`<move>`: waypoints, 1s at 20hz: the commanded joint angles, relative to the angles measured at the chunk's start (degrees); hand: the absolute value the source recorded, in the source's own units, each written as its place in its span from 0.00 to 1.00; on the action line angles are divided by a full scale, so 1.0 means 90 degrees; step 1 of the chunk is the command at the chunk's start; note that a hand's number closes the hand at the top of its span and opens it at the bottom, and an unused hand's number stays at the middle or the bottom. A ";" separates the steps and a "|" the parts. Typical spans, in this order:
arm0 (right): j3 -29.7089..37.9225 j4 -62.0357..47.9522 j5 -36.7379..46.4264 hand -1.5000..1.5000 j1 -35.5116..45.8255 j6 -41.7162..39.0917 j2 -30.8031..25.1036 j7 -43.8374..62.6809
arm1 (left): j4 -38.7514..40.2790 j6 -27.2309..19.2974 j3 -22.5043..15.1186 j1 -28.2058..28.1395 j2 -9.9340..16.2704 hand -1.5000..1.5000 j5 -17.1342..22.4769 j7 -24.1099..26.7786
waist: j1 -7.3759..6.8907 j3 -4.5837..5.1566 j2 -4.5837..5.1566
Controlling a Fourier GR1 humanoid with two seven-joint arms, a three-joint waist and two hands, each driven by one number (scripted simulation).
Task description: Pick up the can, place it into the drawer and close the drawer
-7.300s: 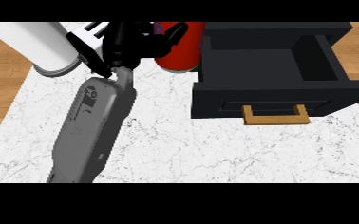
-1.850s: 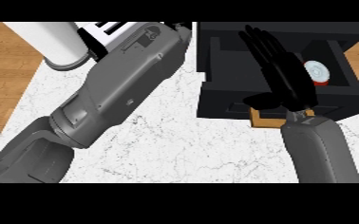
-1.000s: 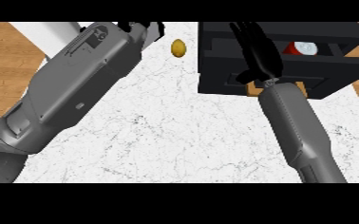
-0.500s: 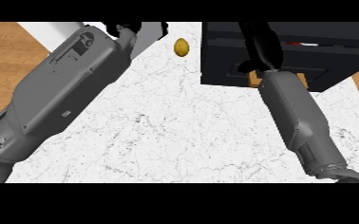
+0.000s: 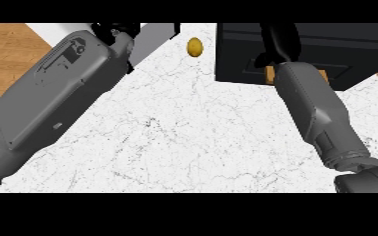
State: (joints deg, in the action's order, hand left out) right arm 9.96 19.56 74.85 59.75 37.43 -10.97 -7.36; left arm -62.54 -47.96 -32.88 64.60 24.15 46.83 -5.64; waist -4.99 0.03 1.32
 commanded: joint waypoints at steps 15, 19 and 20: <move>0.1188 -0.0797 -0.1129 0.00 0.1155 -0.0723 -0.0051 -0.0922 | -0.0798 0.0015 0.0051 -0.0206 0.0373 0.00 -0.0112 -0.0491 | -0.0259 -0.0047 0.0089; 0.2097 -0.0829 -0.2112 0.00 0.1215 -0.1364 0.0080 -0.1415 | -0.0842 0.0023 0.0078 -0.0394 0.0360 0.00 -0.0132 -0.0388 | -0.0187 -0.0052 0.0077; 0.2332 -0.0778 -0.2353 0.00 0.1290 -0.1460 0.0039 -0.1472 | -0.0810 0.0095 0.0132 -0.0326 0.0570 0.00 -0.0105 -0.0531 | -0.0223 -0.0057 0.0065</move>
State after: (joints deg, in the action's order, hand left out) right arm 22.70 10.57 63.01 67.80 26.41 -13.08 -18.68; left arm -69.28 -47.73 -32.28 61.95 27.53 45.65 -9.39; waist -5.47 -0.69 2.35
